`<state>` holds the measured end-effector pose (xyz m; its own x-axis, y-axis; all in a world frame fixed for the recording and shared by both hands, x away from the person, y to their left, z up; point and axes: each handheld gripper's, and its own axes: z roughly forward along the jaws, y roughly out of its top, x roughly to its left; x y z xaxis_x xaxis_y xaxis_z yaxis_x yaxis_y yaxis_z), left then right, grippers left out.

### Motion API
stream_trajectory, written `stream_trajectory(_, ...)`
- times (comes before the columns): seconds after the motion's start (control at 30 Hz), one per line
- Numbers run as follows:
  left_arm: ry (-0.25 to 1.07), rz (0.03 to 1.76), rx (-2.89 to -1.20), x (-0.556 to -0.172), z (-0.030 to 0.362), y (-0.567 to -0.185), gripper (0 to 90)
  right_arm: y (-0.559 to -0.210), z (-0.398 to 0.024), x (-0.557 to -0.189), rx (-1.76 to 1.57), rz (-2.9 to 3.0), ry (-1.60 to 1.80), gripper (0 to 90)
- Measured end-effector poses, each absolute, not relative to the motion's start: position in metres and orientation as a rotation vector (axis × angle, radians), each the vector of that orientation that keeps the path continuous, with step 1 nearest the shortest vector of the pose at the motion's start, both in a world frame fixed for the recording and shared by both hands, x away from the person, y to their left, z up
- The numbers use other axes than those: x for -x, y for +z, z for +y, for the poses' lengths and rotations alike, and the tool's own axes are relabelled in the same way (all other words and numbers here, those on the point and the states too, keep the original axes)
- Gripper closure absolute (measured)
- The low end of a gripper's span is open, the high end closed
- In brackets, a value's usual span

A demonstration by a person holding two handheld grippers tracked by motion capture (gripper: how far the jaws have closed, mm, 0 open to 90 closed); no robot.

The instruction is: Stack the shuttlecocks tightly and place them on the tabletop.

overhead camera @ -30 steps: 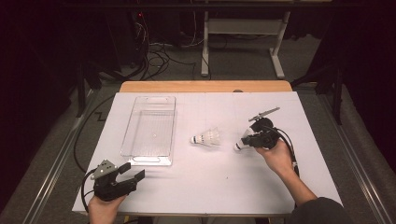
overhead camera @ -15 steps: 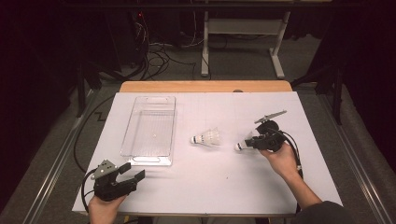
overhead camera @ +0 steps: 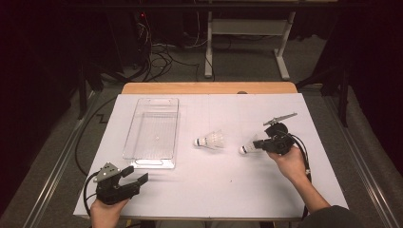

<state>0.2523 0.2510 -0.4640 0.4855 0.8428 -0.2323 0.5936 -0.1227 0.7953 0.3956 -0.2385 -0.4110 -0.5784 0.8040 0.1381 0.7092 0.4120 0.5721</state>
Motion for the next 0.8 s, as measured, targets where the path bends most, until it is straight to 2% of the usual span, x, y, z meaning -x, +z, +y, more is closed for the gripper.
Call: stream_trajectory(0.8, 0.348, 1.205, -1.83, -0.253, 0.25, -0.464, 32.0, -0.397, -0.218, -0.406, -1.278, 2.525, 0.967, 90.0)
